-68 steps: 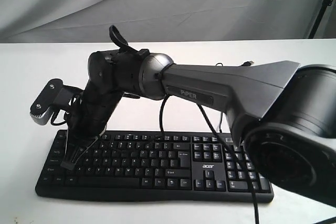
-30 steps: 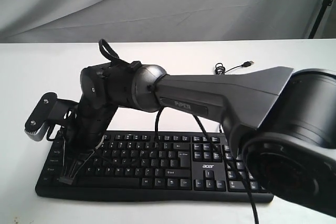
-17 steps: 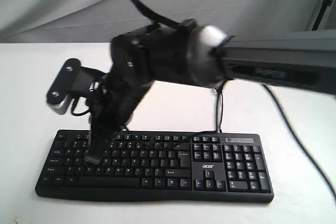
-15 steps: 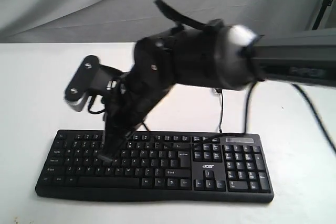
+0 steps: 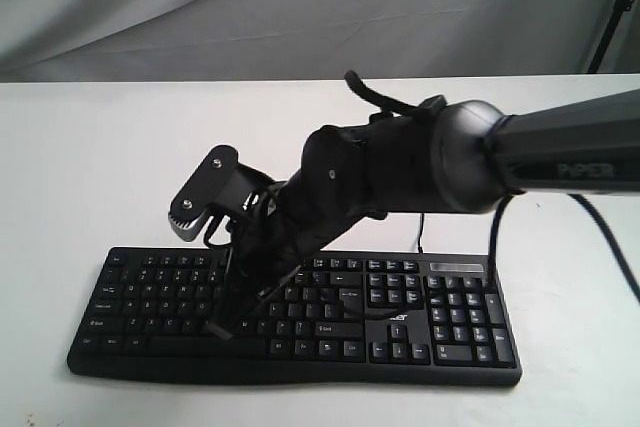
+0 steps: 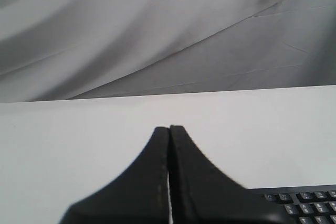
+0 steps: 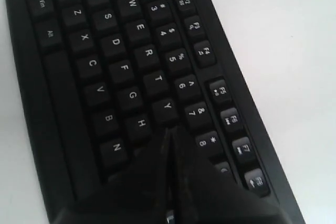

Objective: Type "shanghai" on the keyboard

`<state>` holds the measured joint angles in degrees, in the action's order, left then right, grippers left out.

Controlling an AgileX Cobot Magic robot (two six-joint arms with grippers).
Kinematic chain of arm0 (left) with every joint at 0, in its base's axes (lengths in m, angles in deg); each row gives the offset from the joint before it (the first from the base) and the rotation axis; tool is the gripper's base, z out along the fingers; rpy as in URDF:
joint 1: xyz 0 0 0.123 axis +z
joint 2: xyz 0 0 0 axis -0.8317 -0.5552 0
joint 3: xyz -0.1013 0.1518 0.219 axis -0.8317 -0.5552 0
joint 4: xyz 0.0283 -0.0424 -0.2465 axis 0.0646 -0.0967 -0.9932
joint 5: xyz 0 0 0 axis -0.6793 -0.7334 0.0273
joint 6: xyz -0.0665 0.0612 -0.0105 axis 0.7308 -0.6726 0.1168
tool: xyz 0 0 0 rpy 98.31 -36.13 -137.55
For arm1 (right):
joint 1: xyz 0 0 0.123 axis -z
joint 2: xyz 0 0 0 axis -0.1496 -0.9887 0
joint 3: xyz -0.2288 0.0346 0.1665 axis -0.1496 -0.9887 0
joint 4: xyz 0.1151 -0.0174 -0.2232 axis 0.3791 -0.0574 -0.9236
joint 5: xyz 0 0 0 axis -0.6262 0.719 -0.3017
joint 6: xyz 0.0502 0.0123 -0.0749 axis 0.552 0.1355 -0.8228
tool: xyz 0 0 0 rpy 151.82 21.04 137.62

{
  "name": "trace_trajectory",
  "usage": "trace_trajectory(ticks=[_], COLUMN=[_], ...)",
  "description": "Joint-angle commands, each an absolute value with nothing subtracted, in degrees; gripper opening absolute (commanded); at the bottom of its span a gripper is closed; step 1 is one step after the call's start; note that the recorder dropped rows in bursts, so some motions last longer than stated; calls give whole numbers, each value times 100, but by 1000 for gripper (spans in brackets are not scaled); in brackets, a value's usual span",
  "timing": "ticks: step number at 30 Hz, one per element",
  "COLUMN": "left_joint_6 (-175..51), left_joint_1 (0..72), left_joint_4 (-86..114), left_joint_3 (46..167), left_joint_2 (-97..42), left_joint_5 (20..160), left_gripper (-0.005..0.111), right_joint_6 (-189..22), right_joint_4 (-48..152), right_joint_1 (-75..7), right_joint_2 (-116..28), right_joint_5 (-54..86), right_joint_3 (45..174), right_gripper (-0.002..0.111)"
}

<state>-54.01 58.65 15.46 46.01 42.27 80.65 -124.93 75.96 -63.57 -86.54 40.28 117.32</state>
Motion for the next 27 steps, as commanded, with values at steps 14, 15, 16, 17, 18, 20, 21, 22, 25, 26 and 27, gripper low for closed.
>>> trace_trajectory(ticks=[14,15,16,17,18,20,21,22,25,26,27], left_joint_6=[-5385,-5385,-5385,-5385,-5385,-5385,-5385,-5385,-5385,-5385,-5385], left_joint_1=[5828,5828,5828,5828,5828,5828,5828,5828,5828,5828,5828], left_joint_4=[1535,1535,1535,1535,1535,1535,1535,1535,1535,1535,1535], left_joint_3=[4591,4591,4591,4591,4591,4591,4591,4591,4591,4591,4591], left_joint_2=[4241,4241,4241,4241,4241,4241,4241,4241,4241,4241,4241], left_joint_5=[8097,8097,8097,8097,8097,8097,8097,8097,8097,8097,8097], left_gripper=[0,0,0,0,0,0,0,0,0,0,0], right_joint_6=[-12913,-12913,-12913,-12913,-12913,-12913,-12913,-12913,-12913,-12913,-12913], right_joint_4=[8071,8094,8092,8092,8092,8092,8092,8092,8092,8092,8092], right_joint_1=[-6466,-6466,-6466,-6466,-6466,-6466,-6466,-6466,-6466,-6466,-6466], right_joint_2=[-9333,-9333,-9345,-9355,-9355,-9382,-9402,-9408,-9438,-9438,-9438], right_joint_5=[4376,4376,4376,4387,4387,4387,4387,4375,4354,4354,4354], right_joint_3=[12323,12323,12323,12323,12323,12323,12323,12323,12323,12323,12323], right_gripper=[0,0,0,0,0,0,0,0,0,0,0])
